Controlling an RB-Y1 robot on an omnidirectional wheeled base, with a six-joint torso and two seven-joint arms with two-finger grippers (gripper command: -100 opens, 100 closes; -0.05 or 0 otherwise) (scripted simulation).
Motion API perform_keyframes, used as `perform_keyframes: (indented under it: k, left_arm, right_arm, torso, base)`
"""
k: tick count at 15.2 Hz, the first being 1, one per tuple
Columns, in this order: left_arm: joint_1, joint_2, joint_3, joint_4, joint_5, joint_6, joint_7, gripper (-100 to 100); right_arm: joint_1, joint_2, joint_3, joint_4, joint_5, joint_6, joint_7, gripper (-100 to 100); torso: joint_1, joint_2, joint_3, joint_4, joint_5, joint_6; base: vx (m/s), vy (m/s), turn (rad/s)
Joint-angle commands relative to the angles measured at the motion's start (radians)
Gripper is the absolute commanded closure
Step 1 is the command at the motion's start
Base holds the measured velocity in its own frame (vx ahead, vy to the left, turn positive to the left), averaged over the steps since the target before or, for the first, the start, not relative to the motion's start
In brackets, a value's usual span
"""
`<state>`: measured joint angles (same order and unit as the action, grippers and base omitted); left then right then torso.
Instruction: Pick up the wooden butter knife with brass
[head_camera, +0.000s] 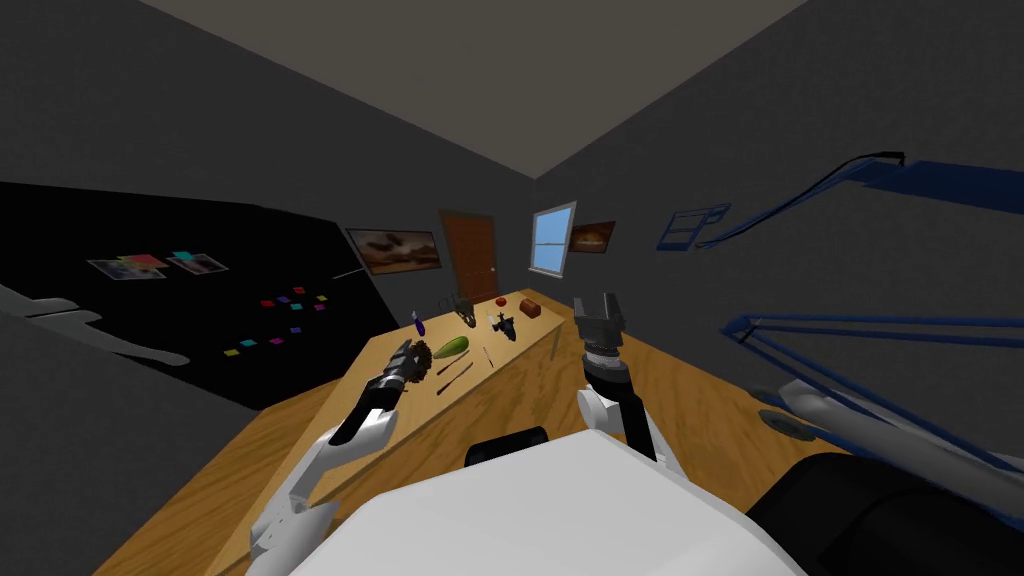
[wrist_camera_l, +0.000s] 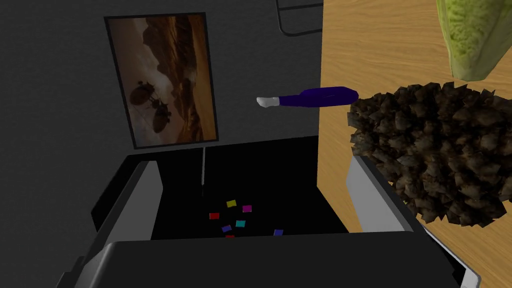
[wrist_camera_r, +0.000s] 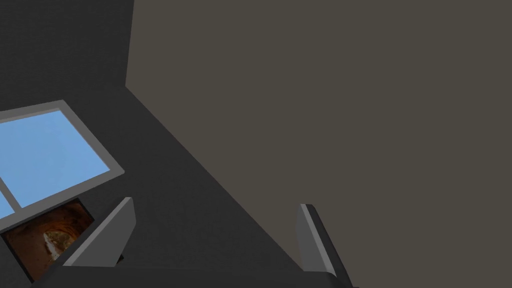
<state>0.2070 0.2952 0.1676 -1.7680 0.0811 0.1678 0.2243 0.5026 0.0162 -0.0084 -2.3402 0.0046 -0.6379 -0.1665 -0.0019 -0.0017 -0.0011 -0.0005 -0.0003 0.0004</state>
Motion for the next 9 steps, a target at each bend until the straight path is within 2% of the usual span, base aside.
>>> perform_keyframes:
  k: [1,2,3,4,6,7,9]
  left_arm:
    - [0.003,0.003,0.005,0.016,0.002,0.028,0.006,-100]
    - [-0.02,0.012,0.021,0.058,0.004,0.064,0.022,-100]
    - [-0.02,0.012,0.021,0.062,0.004,0.081,0.022,-100]
    - [-0.043,0.02,0.037,0.097,0.006,0.106,0.037,-100]
    - [-0.043,0.02,0.037,0.108,0.006,0.135,0.037,-100]
    - [-0.066,0.028,0.053,0.155,0.008,0.163,0.053,-100]
    - [-0.066,0.028,0.053,0.155,0.008,0.19,0.053,-100]
  right_arm:
    - [0.0,0.0,0.0,0.0,0.0,0.0,0.0,0]
    - [0.0,0.0,0.0,0.0,0.0,0.0,0.0,0]
    - [0.0,0.0,0.0,0.0,0.0,0.0,0.0,0]
    - [0.0,0.0,0.0,0.0,0.0,0.0,0.0,0]
    - [0.0,0.0,0.0,0.0,0.0,0.0,0.0,0]
    - [0.0,0.0,0.0,0.0,0.0,0.0,0.0,0]
    - [0.0,0.0,0.0,0.0,0.0,0.0,0.0,0]
  torso:
    - [0.0,0.0,0.0,0.0,0.0,0.0]
    - [0.0,0.0,0.0,0.0,0.0,-0.001]
    - [0.0,0.0,0.0,0.0,0.0,0.0]
    - [0.0,0.0,0.0,0.0,0.0,0.0]
    - [0.0,0.0,0.0,0.0,0.0,0.0]
    - [0.0,0.0,0.0,0.0,0.0,-0.001]
    - [0.0,0.0,0.0,0.0,0.0,0.0]
  base:
    - [0.017,-0.013,-0.037]
    - [0.015,-0.019,-0.098]
    - [0.017,-0.021,-0.121]
    - [0.024,-0.03,-0.175]
    - [0.021,-0.022,-0.098]
    - [0.016,-0.02,-0.107]
    - [0.017,-0.016,-0.084]
